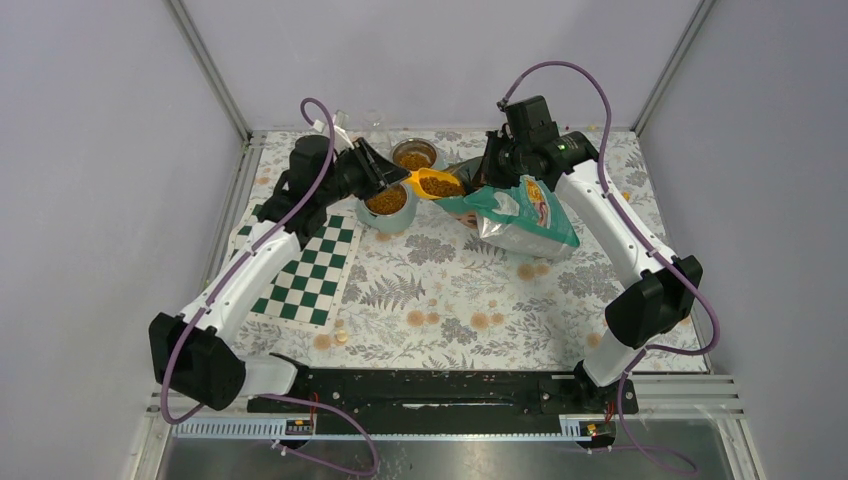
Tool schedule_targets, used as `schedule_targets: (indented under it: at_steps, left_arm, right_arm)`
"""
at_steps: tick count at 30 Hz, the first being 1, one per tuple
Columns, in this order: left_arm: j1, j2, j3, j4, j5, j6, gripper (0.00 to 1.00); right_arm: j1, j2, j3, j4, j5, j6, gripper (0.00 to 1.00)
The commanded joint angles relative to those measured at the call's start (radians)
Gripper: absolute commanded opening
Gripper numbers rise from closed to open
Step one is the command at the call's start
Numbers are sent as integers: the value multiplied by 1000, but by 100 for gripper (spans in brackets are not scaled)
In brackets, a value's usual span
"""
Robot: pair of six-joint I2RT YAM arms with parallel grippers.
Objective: Serve the pet food
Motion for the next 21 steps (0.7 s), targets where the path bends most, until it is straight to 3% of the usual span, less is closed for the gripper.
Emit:
schedule_targets:
  at_steps: [1,6,10,16,21]
  left_arm:
    - [10,-58,-55,194,-72,149,0]
    - [9,-93,-114,289,-48,202,0]
    - [16,-87,-121,262,-61,160,0]
    - [70,-67,-166,288,14,-61,0]
    - [126,-53,-300,519,140,-241,0]
  right_arm:
    - [-3,-42,28,18,-36,19,0]
    - [-3,-41,25,18,-38,22,0]
    - [-4,-42,22,17,-41,25,0]
    - [-4,-48,20,19,-46,33,0]
    - [-4,-50,19,21,-55,38,0]
